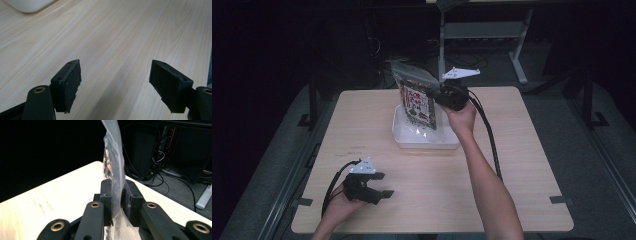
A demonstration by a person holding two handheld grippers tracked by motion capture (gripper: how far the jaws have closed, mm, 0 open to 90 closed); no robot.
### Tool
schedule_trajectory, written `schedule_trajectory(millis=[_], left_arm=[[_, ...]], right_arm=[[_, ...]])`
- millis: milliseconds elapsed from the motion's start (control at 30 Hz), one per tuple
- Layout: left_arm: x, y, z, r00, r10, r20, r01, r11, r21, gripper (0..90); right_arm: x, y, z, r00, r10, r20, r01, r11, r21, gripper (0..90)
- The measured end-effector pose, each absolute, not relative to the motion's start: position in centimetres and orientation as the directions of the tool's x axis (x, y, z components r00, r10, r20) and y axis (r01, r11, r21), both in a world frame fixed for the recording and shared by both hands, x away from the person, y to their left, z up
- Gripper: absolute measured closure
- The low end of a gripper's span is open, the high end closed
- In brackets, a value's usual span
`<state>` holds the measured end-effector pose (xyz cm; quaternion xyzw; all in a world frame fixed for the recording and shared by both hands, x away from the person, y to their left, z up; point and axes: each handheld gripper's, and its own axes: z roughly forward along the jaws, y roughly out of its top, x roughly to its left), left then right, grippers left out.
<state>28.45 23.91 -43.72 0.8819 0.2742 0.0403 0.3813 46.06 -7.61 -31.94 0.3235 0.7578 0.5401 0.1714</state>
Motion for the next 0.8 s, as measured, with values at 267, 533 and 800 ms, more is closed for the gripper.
schedule_trajectory(millis=[267, 533, 800], left_arm=[[28.5, 23.9, -43.9, 0.844, 0.517, -0.142, 0.458, -0.557, 0.692, 24.8], [28.5, 24.0, -43.9, 0.843, 0.519, -0.143, 0.460, -0.556, 0.693, 24.8], [28.6, 24.0, -43.9, 0.840, 0.522, -0.147, 0.464, -0.552, 0.693, 24.8]], right_arm=[[46.1, -7.8, -32.5, -0.732, 0.674, 0.105, 0.324, 0.208, 0.923, 78.3], [46.0, -8.5, -33.0, -0.729, 0.674, 0.118, 0.339, 0.206, 0.918, 77.7], [45.8, -8.8, -33.3, -0.735, 0.668, 0.117, 0.342, 0.216, 0.915, 77.5]])
